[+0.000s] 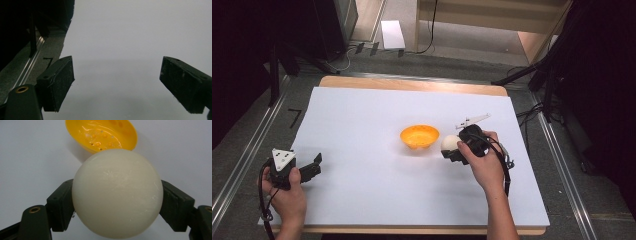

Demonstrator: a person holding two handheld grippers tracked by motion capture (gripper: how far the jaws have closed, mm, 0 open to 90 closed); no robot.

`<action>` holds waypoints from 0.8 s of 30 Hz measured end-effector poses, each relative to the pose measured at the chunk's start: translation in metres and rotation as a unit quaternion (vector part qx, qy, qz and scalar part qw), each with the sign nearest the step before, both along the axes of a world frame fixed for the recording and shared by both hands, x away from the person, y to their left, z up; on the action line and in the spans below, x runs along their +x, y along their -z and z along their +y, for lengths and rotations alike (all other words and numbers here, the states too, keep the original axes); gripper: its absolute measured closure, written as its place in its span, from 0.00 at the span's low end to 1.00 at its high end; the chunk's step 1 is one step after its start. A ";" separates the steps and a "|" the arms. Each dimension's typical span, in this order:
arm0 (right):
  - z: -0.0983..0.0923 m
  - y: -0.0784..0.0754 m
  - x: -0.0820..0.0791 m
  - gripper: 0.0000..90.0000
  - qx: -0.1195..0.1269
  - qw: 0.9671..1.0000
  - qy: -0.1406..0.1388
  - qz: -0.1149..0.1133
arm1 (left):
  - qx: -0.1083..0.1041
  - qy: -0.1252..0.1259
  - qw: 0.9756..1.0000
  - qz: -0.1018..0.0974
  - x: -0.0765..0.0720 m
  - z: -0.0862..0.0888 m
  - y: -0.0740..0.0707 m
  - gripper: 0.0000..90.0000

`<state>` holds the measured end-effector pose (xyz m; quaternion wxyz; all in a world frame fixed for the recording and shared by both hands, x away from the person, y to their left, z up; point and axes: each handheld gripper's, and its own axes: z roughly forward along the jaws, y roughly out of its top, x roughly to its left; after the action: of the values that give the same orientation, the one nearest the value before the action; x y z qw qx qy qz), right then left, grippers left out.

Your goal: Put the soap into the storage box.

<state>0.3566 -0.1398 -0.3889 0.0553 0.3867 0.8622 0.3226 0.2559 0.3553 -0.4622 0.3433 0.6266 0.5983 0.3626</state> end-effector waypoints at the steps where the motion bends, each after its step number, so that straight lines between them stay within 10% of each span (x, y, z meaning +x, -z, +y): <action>1: 0.000 0.000 0.001 0.26 -0.001 1.000 -0.001 0.001 | -0.001 0.001 1.000 -0.002 0.000 0.000 0.000 0.12; 24: 0.012 -0.014 0.014 0.26 0.028 1.000 -0.003 -0.009 | 0.012 -0.002 1.000 0.000 0.001 -0.003 0.001 0.00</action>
<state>0.3707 -0.1280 -0.3753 0.0509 0.3828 0.8535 0.3500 0.2565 0.3522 -0.4629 0.3350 0.6293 0.5953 0.3707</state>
